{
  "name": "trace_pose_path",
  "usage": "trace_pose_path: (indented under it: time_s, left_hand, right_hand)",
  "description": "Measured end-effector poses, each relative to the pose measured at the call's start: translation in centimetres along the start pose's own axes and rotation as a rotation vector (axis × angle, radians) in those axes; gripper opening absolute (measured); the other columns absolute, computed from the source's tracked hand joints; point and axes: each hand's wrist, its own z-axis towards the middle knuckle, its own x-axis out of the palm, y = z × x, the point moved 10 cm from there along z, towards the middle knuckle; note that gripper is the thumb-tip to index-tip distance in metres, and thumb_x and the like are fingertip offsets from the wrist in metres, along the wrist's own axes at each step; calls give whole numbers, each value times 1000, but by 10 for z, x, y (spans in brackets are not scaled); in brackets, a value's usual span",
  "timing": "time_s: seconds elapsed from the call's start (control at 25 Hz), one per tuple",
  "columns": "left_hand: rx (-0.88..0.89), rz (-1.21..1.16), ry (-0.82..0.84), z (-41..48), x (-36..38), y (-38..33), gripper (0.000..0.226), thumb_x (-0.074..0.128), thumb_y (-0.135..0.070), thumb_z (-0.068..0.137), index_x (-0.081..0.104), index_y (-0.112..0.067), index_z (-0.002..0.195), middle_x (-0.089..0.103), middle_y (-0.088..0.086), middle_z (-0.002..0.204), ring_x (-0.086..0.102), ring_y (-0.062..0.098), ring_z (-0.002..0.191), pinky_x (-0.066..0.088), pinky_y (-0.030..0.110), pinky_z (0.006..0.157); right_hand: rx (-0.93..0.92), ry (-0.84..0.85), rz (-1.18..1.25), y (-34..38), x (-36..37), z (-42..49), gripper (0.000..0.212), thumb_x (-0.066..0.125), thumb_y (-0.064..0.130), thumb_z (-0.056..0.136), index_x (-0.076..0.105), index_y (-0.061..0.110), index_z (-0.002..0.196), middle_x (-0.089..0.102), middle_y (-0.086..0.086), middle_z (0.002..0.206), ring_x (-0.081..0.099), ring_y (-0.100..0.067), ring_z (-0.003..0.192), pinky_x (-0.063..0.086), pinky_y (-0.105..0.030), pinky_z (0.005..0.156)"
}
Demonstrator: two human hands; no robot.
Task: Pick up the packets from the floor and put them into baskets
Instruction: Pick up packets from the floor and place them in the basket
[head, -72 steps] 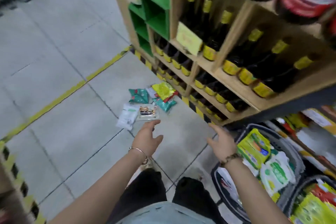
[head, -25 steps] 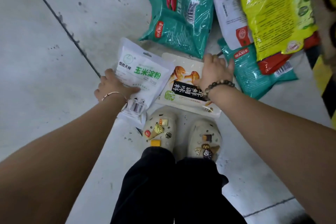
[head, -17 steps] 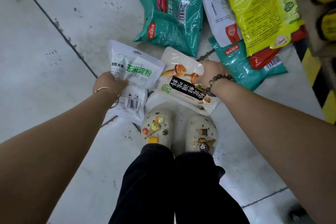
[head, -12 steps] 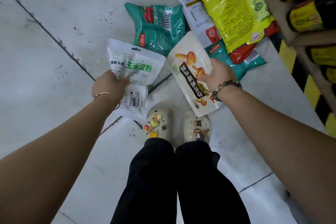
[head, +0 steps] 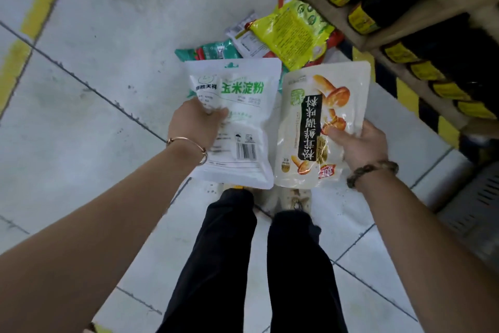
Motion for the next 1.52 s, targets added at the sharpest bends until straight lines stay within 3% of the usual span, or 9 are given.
trace_pose_path:
  time_s: [0.28, 0.4, 0.68, 0.76, 1.04, 1.16, 1.32, 1.44, 1.52]
  left_hand:
    - [233, 26, 21, -90, 36, -101, 31, 67, -36, 81, 67, -8, 94, 69, 14, 93, 62, 30, 91, 41, 28, 71]
    - [318, 48, 105, -133, 77, -144, 34, 65, -36, 82, 68, -7, 99, 69, 17, 101, 62, 32, 98, 44, 32, 79]
    - [534, 168, 208, -244, 158, -236, 34, 61, -37, 87, 51, -5, 81, 58, 12, 82, 56, 30, 88, 21, 23, 58]
    - [621, 173, 270, -282, 189, -262, 32, 60, -33, 88, 55, -2, 84, 59, 10, 83, 56, 29, 89, 26, 25, 62]
    - [750, 126, 512, -408, 312, -334, 2, 57, -11, 84, 59, -10, 83, 58, -11, 75, 53, 15, 77, 34, 19, 55]
    - [749, 61, 626, -446, 365, -363, 5, 56, -6, 85, 59, -10, 88, 60, -9, 81, 55, 16, 81, 40, 26, 67]
    - [907, 97, 572, -481, 417, -421, 24, 55, -13, 89, 40, -18, 71, 42, -4, 69, 45, 24, 68, 32, 30, 59]
    - [926, 151, 524, -486, 467, -447, 16, 56, -14, 90, 47, -17, 76, 57, 10, 90, 54, 34, 91, 37, 32, 65]
    - [880, 215, 502, -478, 497, -448, 15, 54, -17, 92, 57, -8, 103, 59, 11, 116, 54, 32, 106, 45, 34, 83]
  right_hand:
    - [130, -283, 412, -35, -129, -79, 15, 69, 3, 79, 65, 17, 78, 68, 16, 59, 64, 1, 52, 45, -13, 41]
    - [149, -409, 478, -59, -197, -107, 16, 71, 6, 78, 64, 19, 76, 69, 15, 63, 67, -3, 58, 52, -20, 48]
    - [160, -705, 545, -115, -345, -173, 15, 71, 8, 78, 65, 21, 74, 66, 20, 57, 62, 0, 55, 48, -19, 59]
    - [174, -767, 599, -131, -387, -193, 18, 69, 5, 79, 65, 22, 71, 67, 16, 58, 63, -5, 58, 50, -25, 63]
    - [140, -923, 628, -179, -538, -235, 20, 68, 6, 80, 65, 23, 71, 68, 5, 74, 64, -23, 74, 52, -41, 72]
    - [130, -937, 558, -202, -600, -235, 16, 68, 13, 82, 64, 23, 70, 67, 13, 61, 62, -19, 64, 49, -36, 61]
    - [88, -885, 471, -215, -662, -201, 19, 67, 12, 83, 63, 23, 68, 67, 10, 67, 62, -15, 63, 52, -39, 64]
    - [66, -857, 411, -228, -693, -170, 20, 66, 12, 84, 61, 24, 68, 65, 15, 58, 62, -3, 53, 53, -25, 54]
    - [68, -904, 340, -236, -705, -153, 11, 66, 13, 84, 61, 20, 76, 63, 17, 58, 59, 5, 50, 48, -14, 47]
